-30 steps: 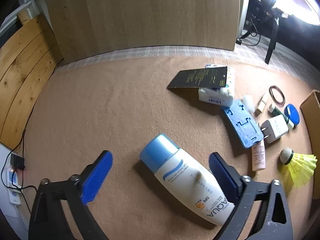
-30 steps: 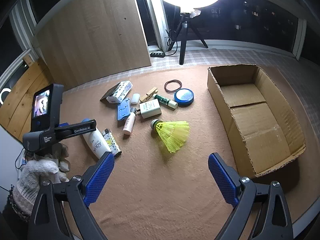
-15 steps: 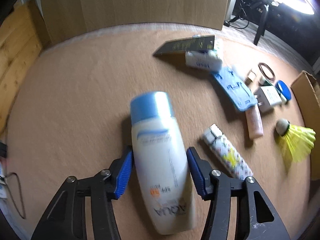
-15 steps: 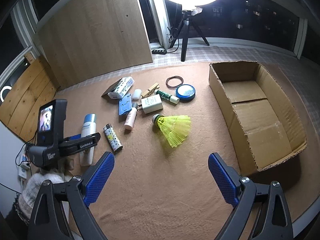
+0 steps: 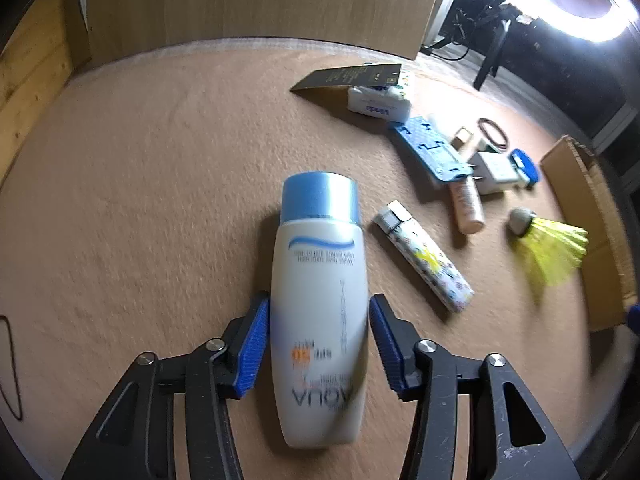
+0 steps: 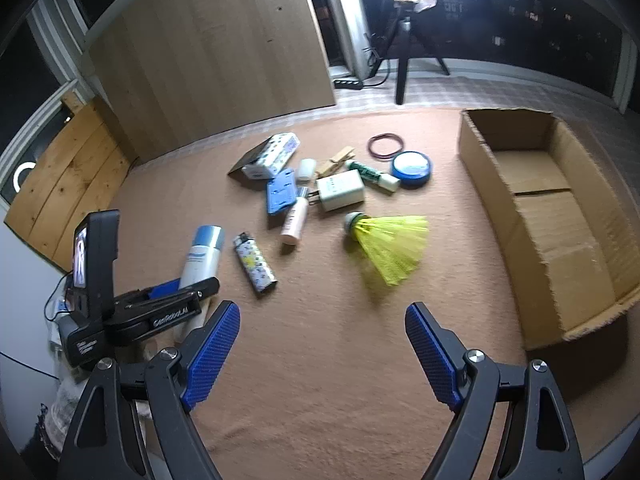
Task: Organize objects
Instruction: 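Move the left tool to the white AQUA sunscreen bottle and close on it, then carry the sunscreen bottle with the left tool into the cardboard box and release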
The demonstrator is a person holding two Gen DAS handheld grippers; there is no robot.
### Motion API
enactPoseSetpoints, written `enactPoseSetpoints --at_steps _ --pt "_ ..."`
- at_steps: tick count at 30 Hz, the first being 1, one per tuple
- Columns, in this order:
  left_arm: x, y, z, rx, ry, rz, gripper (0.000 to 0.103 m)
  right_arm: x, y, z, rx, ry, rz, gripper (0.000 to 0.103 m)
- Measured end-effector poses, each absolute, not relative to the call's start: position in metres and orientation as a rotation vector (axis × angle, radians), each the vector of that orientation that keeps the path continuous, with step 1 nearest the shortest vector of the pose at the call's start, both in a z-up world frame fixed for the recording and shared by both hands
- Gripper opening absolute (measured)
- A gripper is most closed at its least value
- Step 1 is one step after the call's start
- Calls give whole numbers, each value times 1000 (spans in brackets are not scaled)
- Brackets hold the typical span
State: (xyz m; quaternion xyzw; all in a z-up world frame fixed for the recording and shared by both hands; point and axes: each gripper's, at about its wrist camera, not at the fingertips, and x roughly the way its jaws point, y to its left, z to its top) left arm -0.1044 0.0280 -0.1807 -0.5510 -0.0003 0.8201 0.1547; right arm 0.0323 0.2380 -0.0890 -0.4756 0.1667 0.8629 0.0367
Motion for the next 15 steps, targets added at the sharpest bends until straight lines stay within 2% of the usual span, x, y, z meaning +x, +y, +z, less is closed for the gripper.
enactPoseSetpoints --at_steps 2,4,7,15 --pt "-103 21 -174 -1558 -30 2367 64 24 235 -91 -1483 536 2659 82" --pt "-104 17 -170 -1543 -48 2364 67 14 232 -94 -1518 587 2669 82" --pt "-107 10 -167 -1542 -65 2332 67 -4 227 -99 -1581 684 2683 82" --pt "-115 -3 -175 -1570 -136 2236 66 -54 197 -125 -1775 792 2674 82"
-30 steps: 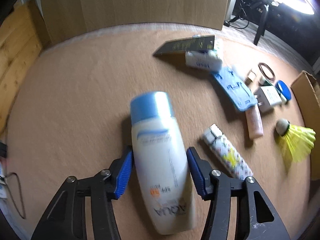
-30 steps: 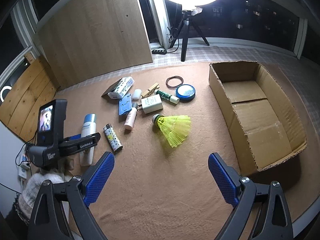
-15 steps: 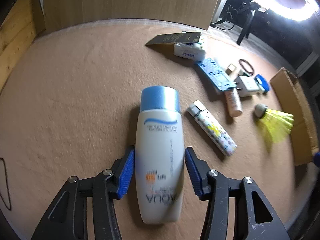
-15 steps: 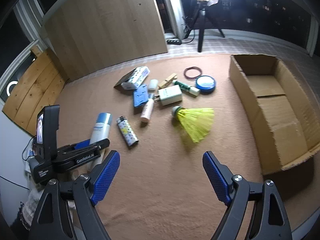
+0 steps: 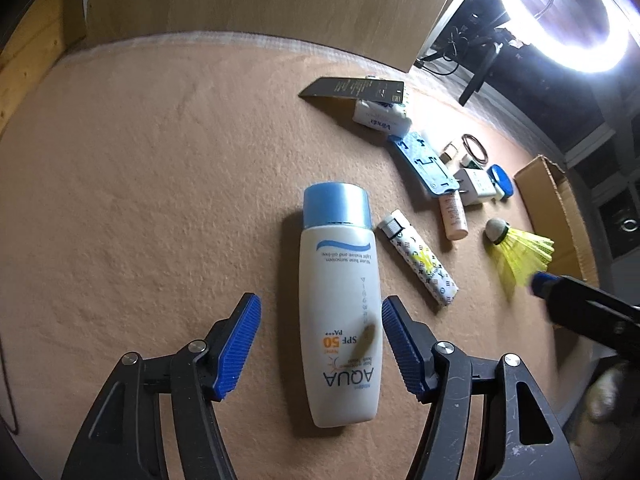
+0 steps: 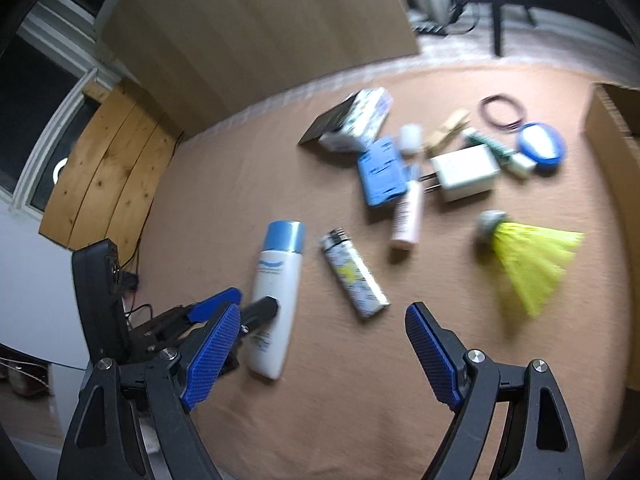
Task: Organize objects
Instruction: 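Carry the sunscreen bottle with the left tool into the cardboard box and release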
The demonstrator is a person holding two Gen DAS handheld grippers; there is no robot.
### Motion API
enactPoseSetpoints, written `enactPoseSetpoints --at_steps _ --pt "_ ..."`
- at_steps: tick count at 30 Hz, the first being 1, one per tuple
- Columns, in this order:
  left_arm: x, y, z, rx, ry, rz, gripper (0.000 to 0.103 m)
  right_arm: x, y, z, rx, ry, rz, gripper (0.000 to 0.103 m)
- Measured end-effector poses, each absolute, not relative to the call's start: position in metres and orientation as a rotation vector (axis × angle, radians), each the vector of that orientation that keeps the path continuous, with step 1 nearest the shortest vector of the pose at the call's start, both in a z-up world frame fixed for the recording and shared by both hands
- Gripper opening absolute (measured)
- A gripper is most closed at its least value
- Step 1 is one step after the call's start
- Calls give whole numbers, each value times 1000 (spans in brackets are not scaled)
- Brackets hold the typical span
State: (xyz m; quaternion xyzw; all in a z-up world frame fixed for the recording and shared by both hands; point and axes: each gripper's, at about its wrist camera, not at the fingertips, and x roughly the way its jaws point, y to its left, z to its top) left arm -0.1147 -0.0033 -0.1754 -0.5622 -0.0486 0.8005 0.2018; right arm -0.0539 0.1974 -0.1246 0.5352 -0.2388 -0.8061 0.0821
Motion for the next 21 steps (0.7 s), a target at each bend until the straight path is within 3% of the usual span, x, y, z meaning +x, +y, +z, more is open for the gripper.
enactPoseSetpoints --at_steps 4,7,9,11,16,21 --pt "-116 -4 -180 -1578 -174 2185 66 -76 185 -144 1646 -786 -2296 81" --pt "-116 -5 -183 -1582 -202 2154 66 -87 178 -157 1672 -835 -2220 66" --pt "-116 -4 -185 -1588 -213 2138 65 -93 172 -162 1688 -831 -2191 62" --pt "-116 -4 -187 -1591 -231 2122 61 -98 164 -166 1705 -808 -2180 62" --pt "-118 -2 -190 -1597 -267 2098 52 -107 153 -175 1733 -801 -2129 47" --pt "-120 -3 -192 -1597 -294 2085 45 -111 145 -182 1754 -793 -2095 40"
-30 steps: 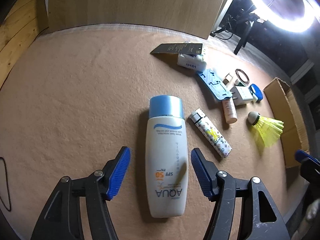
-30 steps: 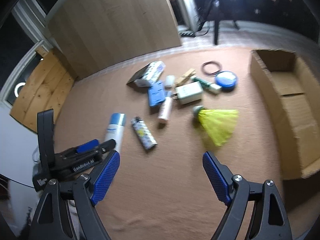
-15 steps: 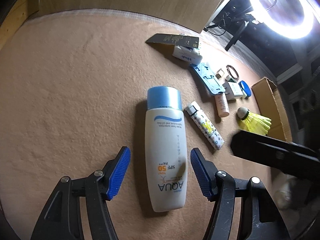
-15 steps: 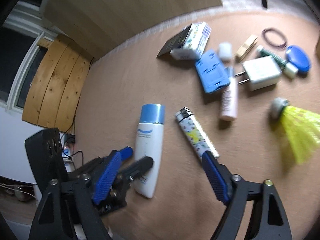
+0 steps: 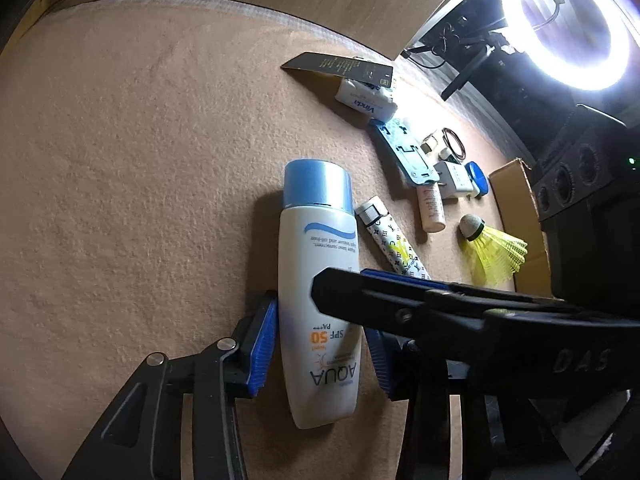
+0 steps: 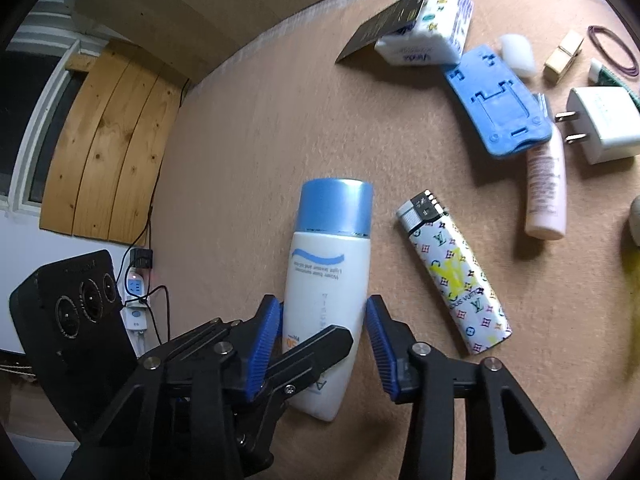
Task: Organize objects
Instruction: 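Carry the sunscreen bottle with the left tool into the cardboard box and release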
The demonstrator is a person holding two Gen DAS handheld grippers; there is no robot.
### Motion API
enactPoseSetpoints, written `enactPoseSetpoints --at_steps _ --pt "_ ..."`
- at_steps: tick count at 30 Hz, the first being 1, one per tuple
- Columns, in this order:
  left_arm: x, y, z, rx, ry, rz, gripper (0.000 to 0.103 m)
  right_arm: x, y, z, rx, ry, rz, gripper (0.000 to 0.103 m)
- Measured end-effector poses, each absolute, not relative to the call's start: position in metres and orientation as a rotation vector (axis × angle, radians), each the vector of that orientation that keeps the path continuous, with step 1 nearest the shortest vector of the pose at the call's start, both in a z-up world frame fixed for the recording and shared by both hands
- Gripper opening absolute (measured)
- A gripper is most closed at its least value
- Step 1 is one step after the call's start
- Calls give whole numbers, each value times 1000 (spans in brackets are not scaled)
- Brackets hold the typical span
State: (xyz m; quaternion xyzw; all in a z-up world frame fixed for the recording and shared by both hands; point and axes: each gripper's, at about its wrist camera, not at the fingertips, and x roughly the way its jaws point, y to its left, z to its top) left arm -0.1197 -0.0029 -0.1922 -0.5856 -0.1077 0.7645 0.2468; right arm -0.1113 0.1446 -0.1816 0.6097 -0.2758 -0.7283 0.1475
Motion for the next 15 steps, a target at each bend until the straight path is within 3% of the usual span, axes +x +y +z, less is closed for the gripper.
enactPoseSetpoints --at_steps 15 --pt "-98 28 -162 -1520 -281 2099 44 -83 183 -150 1671 -830 -2165 36"
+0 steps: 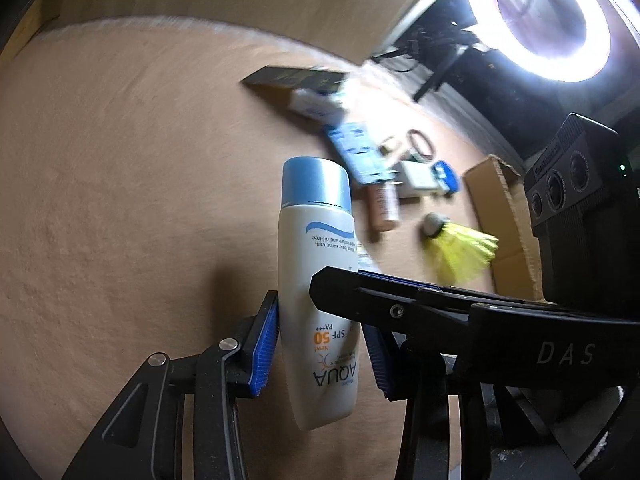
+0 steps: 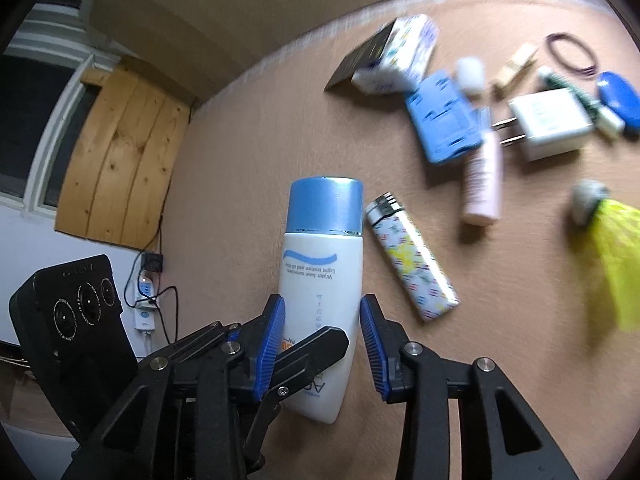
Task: Organize objects
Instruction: 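Carry the sunscreen bottle with the left tool into the cardboard box and release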
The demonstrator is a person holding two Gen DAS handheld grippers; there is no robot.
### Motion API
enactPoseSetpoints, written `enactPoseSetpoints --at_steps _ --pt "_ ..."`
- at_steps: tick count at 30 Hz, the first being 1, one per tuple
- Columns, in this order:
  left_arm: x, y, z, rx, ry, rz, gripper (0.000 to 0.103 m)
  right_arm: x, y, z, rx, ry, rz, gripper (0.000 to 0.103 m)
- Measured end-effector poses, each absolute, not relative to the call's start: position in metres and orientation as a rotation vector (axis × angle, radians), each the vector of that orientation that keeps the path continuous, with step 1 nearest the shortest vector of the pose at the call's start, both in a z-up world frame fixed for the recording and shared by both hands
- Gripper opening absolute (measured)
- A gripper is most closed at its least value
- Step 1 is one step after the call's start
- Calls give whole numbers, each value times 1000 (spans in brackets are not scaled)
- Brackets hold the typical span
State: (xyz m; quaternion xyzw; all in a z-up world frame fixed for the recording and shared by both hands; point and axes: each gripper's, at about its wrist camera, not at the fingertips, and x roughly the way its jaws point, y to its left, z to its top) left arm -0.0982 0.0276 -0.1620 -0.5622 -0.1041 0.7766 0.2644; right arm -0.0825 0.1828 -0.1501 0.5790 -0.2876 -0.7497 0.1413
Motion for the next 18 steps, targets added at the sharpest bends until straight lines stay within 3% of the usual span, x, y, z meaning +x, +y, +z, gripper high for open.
enactPoseSetpoints --at_steps 18 --pt "-60 232 -90 -1284 -107 1938 44 3 374 -71 1510 -983 -2494 36"
